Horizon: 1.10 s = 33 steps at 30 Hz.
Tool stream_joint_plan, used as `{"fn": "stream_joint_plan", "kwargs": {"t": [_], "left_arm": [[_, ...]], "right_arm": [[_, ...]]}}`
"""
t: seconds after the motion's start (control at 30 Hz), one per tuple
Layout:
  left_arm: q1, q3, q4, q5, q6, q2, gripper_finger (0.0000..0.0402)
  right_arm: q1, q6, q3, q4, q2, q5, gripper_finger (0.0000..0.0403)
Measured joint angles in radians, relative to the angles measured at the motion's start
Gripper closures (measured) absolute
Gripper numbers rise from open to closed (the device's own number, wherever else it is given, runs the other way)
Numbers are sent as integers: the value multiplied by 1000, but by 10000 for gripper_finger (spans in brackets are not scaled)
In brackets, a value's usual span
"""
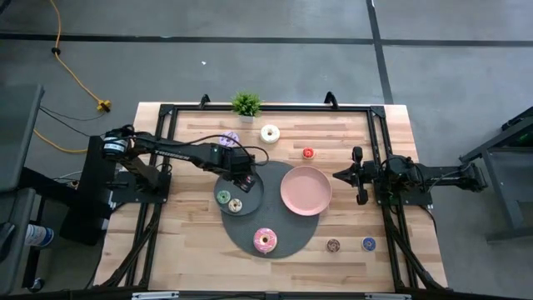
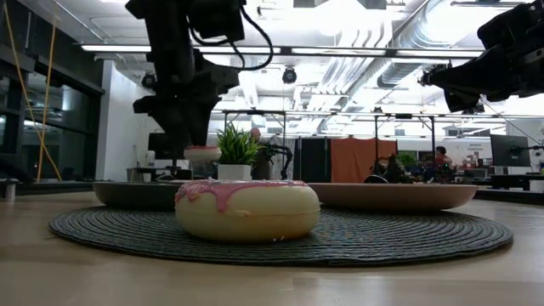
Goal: Pick & Place donuts
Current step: Put the small red donut on the gray plate
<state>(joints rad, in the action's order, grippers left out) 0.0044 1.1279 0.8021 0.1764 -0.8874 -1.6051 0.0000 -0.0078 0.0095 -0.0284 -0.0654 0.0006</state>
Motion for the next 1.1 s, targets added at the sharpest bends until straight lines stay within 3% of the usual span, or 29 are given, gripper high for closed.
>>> {"fn": "stream_joint_plan", "kwargs": {"t": [0.27,0.53,0.77,0.9,1.1], "left_arm": [[-34,20,-2,26,175,0,238],[-33,20,84,19,68,0,238],[-32,20,108,7,87,0,235],[-32,18,111,-14,98,0,203],[-31,4,111,-10,95,0,111]], "right_arm": [[0,0,0,-1,0,0,402],[0,0,0,-1,0,0,402],[0,0,0,-1,0,0,402],[0,0,0,-1,0,0,402],[0,0,0,-1,0,0,402]]}}
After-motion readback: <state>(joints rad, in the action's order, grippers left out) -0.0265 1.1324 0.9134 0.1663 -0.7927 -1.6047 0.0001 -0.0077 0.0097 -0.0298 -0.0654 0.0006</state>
